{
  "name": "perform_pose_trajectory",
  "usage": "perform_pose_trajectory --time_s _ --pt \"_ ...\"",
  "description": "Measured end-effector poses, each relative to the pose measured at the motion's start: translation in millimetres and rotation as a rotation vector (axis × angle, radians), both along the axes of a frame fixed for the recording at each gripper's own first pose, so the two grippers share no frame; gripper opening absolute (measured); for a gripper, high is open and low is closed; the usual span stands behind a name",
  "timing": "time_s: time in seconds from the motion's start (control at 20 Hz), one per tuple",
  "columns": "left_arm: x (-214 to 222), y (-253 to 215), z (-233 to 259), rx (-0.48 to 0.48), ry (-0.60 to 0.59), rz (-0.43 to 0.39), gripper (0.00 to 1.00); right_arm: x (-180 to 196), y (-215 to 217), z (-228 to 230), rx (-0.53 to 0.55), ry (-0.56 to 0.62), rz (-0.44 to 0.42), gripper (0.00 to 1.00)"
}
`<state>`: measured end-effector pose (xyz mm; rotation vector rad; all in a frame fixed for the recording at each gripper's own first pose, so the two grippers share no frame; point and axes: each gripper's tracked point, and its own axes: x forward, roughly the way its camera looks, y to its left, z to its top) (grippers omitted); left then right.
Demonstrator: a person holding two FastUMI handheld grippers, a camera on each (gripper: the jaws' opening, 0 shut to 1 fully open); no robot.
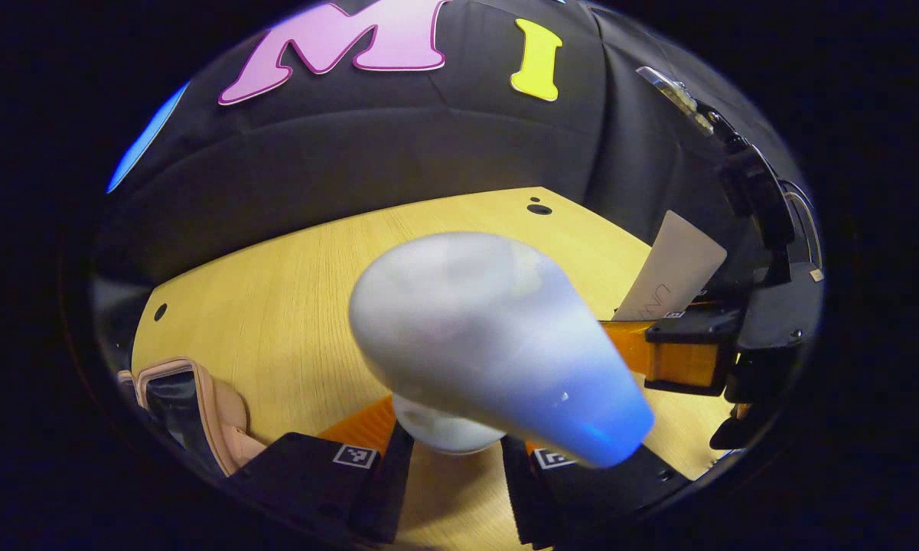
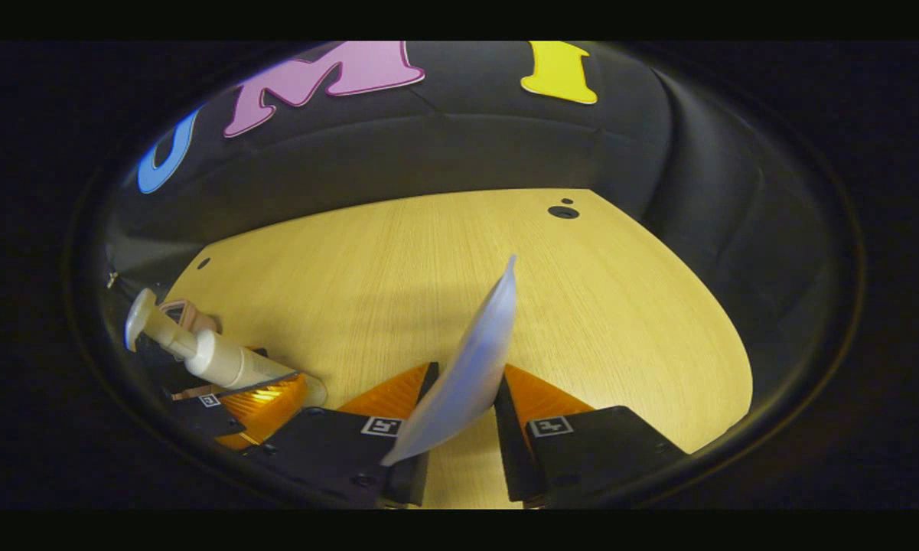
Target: First open the suitcase, pack the skin care products into it, and then close the suitcase.
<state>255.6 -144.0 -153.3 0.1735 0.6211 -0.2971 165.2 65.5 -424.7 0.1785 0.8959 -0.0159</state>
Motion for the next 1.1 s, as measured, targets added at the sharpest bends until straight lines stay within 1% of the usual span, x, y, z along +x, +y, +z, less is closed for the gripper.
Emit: perform_pose_trajectory --time_s 0.05,0.1,0.15,0.2,0.25,0.3,0.35,0.4,0.45,0.5,0.55,0.6,0.65,0.7,0.75,0.85,0.9,0.95,1.0,1.05,1.1 --pt "-1 1 0 -0.001 0.015 0.010 0.61 0 1 1 0.008 0.004 0.003 0.32" --pt "-3 5 0 -0.003 0.023 0.025 0.60 -1 1 2 0.014 0.006 0.009 0.39" --pt "-6 8 1 -0.009 0.029 0.036 0.59 -4 0 2 0.019 0.016 0.009 0.34" --pt "-8 11 4 -0.014 0.036 0.043 0.59 -6 1 2 0.026 0.026 0.013 0.24" --pt "-12 14 9 -0.015 0.039 0.044 0.55 -9 2 3 0.027 0.035 0.015 0.24" --pt "-17 18 16 -0.016 0.039 0.038 0.59 -14 2 8 0.030 0.036 0.020 0.25" --pt "-23 22 27 -0.023 0.028 0.026 0.59 -17 3 16 0.036 0.022 0.025 0.25" --pt "-29 29 40 -0.029 0.014 0.023 0.59 -18 4 24 0.041 0.003 0.027 0.33" --pt "-34 37 52 -0.032 0.004 0.024 0.59 -20 4 32 0.044 -0.007 0.032 0.25" --pt "-39 47 64 -0.037 -0.002 0.035 0.59 -23 4 40 0.049 -0.016 0.037 0.33" --pt "-44 55 77 -0.052 -0.013 0.048 0.59 -25 3 49 0.055 -0.029 0.036 0.33" --pt "-51 64 90 -0.070 -0.020 0.056 0.56 -27 2 57 0.058 -0.040 0.036 0.33" --pt "-58 74 102 -0.083 -0.030 0.067 0.59 -27 1 65 0.060 -0.053 0.036 0.33" --pt "-63 87 112 -0.089 -0.039 0.078 0.56 -28 2 74 0.063 -0.070 0.039 0.42" --pt "-69 100 122 -0.088 -0.043 0.088 0.59 -29 4 83 0.070 -0.086 0.047 0.42" --pt "-83 128 137 -0.092 -0.022 0.115 0.59 -31 11 103 0.089 -0.125 0.063 0.42" --pt "-93 142 142 -0.099 0.004 0.124 0.56 -33 14 110 0.092 -0.140 0.072 0.42" --pt "-102 157 146 -0.105 0.035 0.135 0.56 -36 17 116 0.093 -0.153 0.080 0.41" --pt "-110 171 146 -0.105 0.076 0.141 0.56 -39 22 124 0.097 -0.166 0.088 0.37" --pt "-120 186 142 -0.094 0.134 0.147 0.59 -41 26 129 0.103 -0.176 0.095 0.33" --pt "-126 205 133 -0.076 0.192 0.164 0.56 -44 32 133 0.112 -0.184 0.102 0.28"
